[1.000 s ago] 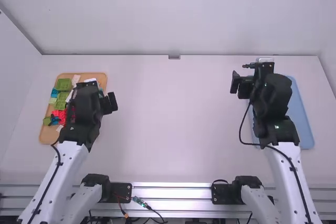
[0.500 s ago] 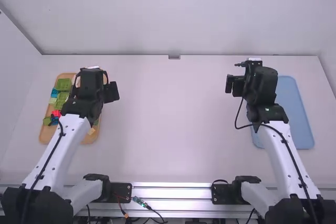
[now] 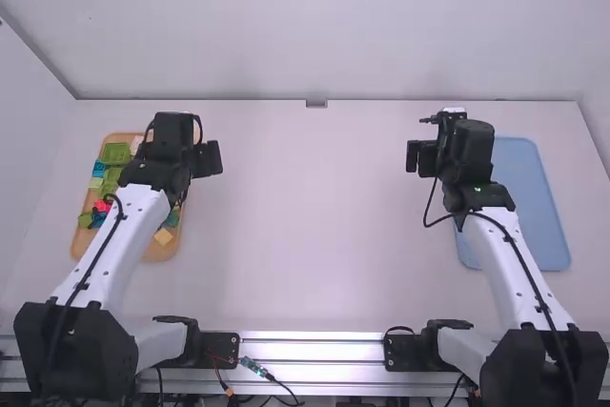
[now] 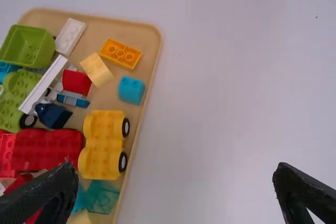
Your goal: Assemble lego blocks to make yellow taxi
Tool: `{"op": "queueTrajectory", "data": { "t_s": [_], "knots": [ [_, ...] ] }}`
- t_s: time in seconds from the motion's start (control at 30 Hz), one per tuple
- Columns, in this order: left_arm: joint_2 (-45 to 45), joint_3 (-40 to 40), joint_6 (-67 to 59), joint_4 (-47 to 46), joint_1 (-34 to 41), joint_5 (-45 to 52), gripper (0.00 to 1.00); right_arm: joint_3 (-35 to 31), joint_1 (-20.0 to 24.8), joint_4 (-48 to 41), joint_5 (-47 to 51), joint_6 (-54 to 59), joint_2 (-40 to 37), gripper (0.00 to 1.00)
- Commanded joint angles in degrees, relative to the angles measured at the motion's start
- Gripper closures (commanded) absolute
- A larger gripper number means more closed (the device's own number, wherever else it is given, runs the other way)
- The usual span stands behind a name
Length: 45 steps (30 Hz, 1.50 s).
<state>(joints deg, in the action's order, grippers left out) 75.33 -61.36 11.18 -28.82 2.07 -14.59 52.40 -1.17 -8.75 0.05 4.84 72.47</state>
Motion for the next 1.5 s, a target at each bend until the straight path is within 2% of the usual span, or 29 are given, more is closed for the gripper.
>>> {"op": "queueTrajectory", "data": {
  "t_s": [0.0, 0.2, 0.33, 0.43, 0.57, 0.7, 1.03, 1.3, 1.47],
  "knots": [
    [-0.1, -0.7, -4.5, -0.3, 0.2, 0.3, 0.01, 0.9, -0.4, 0.7, 0.0, 0.2, 0.0, 0.01],
    [-0.1, 2.4, -4.6, 1.8, -0.5, 0.0, 0.01, 0.9, -0.4, 0.9, 0.0, 0.2, 0.0, 0.01],
    [1.5, 3.3, -2.4, 3.2, -3.8, 0.4, 0.01, 0.9, -0.4, 0.9, 0.0, 0.1, 0.0, 0.01],
    [2.9, 3.2, -3.0, 3.1, -8.5, 5.4, 0.01, 0.9, -0.4, 0.8, 0.0, 0.2, 0.0, 0.01],
    [8.0, 1.8, -8.3, 4.2, -18.0, 18.8, 0.01, 0.9, -0.4, 0.8, 0.0, 0.2, 0.0, 0.01],
    [13.0, -0.2, -11.1, 2.3, -23.1, 22.9, 0.01, 0.9, -0.4, 0.8, -0.1, 0.1, 0.0, 0.01],
    [26.4, -11.0, -18.1, -6.6, -24.6, 20.9, 0.01, 0.9, -0.4, 0.9, -0.2, 0.1, 0.0, 0.01],
    [30.9, -11.3, -18.1, -7.1, -24.5, 17.8, 0.00, 0.9, -0.4, 1.0, -0.2, 0.2, 0.0, 0.01],
    [31.1, -9.9, -18.3, -6.4, -24.6, 16.6, 0.18, 0.9, -0.4, 1.4, -0.1, 0.2, 0.0, 0.01]
  ]
}}
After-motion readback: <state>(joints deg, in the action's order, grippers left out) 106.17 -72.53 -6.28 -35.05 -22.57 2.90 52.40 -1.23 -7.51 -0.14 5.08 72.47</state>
